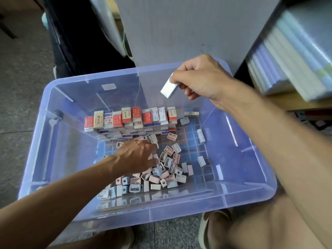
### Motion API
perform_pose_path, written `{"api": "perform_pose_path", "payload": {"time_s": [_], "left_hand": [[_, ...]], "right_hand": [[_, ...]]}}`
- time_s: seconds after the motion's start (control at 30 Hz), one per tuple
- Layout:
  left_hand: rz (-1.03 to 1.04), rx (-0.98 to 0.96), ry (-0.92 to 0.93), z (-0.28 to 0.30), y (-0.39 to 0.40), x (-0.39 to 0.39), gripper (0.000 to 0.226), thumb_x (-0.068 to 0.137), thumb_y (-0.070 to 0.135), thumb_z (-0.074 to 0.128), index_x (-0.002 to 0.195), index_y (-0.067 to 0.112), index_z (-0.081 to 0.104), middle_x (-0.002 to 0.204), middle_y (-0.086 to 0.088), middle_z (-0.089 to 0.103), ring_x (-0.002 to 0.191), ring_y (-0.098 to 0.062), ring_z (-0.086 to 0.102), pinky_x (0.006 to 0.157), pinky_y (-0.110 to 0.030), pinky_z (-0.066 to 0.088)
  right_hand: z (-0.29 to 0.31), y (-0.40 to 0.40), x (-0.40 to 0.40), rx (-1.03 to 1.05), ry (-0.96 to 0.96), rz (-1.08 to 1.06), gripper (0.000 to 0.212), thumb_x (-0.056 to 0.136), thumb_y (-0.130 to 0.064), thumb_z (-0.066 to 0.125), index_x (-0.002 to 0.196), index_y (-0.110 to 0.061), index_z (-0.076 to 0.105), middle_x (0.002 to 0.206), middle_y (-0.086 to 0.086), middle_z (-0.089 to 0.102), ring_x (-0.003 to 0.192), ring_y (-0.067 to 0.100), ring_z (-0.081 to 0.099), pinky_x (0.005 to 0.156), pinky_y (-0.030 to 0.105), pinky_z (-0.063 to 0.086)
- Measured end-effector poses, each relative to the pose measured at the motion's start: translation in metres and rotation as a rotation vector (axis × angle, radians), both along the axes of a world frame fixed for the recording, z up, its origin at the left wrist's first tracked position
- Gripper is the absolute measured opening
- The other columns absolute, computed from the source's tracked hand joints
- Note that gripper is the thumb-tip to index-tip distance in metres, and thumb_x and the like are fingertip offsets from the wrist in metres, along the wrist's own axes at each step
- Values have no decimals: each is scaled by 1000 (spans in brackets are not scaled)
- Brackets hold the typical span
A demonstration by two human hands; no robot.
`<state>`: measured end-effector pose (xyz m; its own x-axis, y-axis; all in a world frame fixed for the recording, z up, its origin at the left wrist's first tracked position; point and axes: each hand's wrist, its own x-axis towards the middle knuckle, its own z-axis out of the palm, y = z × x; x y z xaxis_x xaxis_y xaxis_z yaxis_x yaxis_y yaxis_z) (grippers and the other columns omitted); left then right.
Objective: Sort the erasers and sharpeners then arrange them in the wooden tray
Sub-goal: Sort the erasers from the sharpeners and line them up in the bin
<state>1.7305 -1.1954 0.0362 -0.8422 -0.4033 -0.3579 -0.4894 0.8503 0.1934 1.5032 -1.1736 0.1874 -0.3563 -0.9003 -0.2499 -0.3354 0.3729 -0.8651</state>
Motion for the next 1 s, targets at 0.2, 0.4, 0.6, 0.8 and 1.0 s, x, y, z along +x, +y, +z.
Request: {"api": "perform_pose_path", "payload": {"time_s": [0.2, 0.4, 0.6, 0.8, 1.0], "left_hand": [[-49, 54, 191, 10, 16, -49, 52, 93, 48, 44, 126, 11, 60, 115, -14, 66, 88, -26, 66, 59, -30, 52], [19, 110, 174, 4, 19, -110, 55, 92, 34, 57, 140, 11, 43, 140, -9, 45, 126, -27, 47, 99, -37, 43], [100, 79, 163, -7, 14, -164, 69, 87, 20, 65, 144, 4, 28, 143, -16, 36, 134, -33, 32, 109, -36, 28], [71, 65, 83, -16, 8, -174, 67, 78, 29, 74, 130, 4, 40, 117, -11, 62, 116, -30, 54, 102, -32, 26], [91, 107, 74, -24, 31, -160, 81, 78, 51, 74, 138, 12, 35, 126, -7, 53, 121, -26, 47, 112, -39, 24]], "right_hand": [[17, 27, -28, -75, -6, -119, 30, 80, -20, 69, 91, 9, 68, 65, 2, 54, 53, 12, 47, 49, 25, 40], [15, 55, -54, -71, -13, -207, 23, 81, -18, 70, 85, 4, 69, 67, 8, 52, 57, 17, 46, 53, 29, 37], [6, 63, -72, -76, -57, -267, 24, 82, -20, 70, 84, 4, 68, 66, 4, 50, 57, 16, 45, 46, 21, 37], [1, 66, -80, -39, -65, -269, 15, 82, -20, 69, 82, -5, 73, 68, 5, 55, 58, 17, 47, 50, 27, 40], [0, 69, -81, -34, -84, -280, 17, 83, -18, 69, 87, -2, 73, 70, 5, 58, 57, 14, 49, 49, 26, 39]]}}
